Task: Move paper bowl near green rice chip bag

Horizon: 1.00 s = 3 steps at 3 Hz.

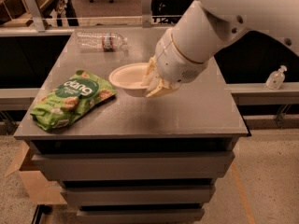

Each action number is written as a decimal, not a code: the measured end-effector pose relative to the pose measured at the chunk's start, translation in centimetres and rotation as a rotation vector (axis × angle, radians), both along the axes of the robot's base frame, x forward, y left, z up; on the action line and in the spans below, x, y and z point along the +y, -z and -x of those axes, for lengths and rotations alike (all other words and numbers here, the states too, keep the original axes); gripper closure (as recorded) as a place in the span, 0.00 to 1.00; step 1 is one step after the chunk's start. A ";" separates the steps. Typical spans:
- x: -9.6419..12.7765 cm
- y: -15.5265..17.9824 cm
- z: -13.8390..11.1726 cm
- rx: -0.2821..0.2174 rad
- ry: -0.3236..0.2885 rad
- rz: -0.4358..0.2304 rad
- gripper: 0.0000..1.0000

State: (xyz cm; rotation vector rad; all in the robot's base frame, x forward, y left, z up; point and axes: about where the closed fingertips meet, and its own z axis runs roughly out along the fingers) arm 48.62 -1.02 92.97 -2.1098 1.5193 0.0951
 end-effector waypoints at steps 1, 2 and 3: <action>4.8 0.6 -0.3 -0.006 -0.130 0.005 1.00; 8.3 2.6 -1.4 0.006 -0.210 0.021 1.00; 9.9 5.3 -2.4 0.038 -0.248 0.040 1.00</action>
Offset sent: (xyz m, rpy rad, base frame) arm 0.0287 0.1204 -0.0513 -0.0367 0.0274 0.2970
